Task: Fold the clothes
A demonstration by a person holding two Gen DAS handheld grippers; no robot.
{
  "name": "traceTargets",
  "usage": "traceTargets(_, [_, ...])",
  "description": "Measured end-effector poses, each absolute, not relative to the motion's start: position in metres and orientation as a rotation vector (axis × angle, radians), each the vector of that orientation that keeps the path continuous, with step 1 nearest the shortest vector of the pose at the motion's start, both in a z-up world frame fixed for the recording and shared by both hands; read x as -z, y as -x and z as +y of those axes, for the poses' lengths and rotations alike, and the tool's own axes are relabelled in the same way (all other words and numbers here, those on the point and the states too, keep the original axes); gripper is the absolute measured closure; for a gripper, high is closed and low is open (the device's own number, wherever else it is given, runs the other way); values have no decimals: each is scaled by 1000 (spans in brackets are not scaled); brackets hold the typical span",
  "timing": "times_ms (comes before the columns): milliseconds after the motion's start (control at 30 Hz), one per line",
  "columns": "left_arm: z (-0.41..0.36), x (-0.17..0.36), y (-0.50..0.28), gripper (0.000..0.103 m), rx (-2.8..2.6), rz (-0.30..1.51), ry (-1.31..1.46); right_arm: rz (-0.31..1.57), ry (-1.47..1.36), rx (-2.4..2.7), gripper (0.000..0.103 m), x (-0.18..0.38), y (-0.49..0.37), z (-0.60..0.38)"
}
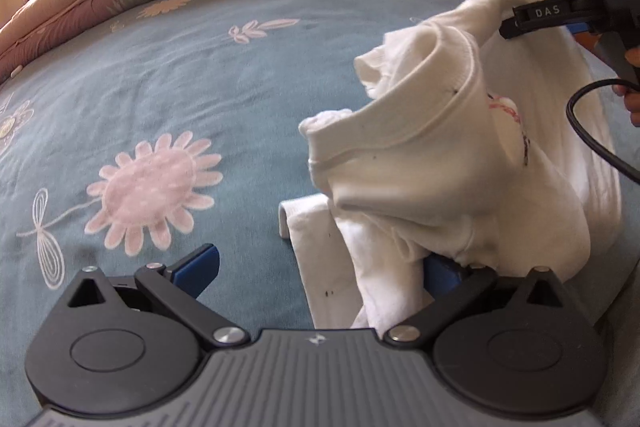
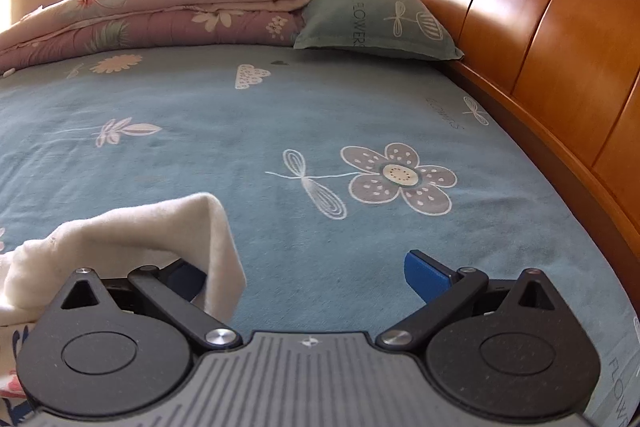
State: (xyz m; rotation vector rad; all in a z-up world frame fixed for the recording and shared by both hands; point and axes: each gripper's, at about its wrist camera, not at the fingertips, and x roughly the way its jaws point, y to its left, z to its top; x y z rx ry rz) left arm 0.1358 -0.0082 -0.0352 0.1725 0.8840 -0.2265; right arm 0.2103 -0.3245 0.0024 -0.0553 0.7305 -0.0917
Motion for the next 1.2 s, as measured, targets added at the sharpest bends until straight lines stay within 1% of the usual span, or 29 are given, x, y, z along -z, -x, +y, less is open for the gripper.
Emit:
traceTargets(133, [-4, 31, -155, 1, 204, 850, -183, 751, 40, 151, 0, 0, -236, -351])
traceTargets(333, [-3, 31, -199, 1, 148, 811, -186, 732, 23, 313, 0, 5, -268, -390])
traceTargets(467, [-2, 25, -206, 1, 145, 796, -176, 866, 9, 251, 0, 20, -273, -395])
traceTargets(667, [8, 5, -175, 1, 213, 767, -124, 874, 17, 95, 0, 17, -217, -368])
traceTargets(833, [-6, 4, -172, 1, 269, 753, -139, 866, -16, 2, 0, 5, -177, -340])
traceTargets(1033, [-31, 30, -211, 1, 263, 746, -137, 830, -72, -65, 0, -5, -137, -308])
traceTargets(1200, [-23, 33, -246, 1, 184, 718, -105, 830, -101, -62, 0, -5, -121, -301])
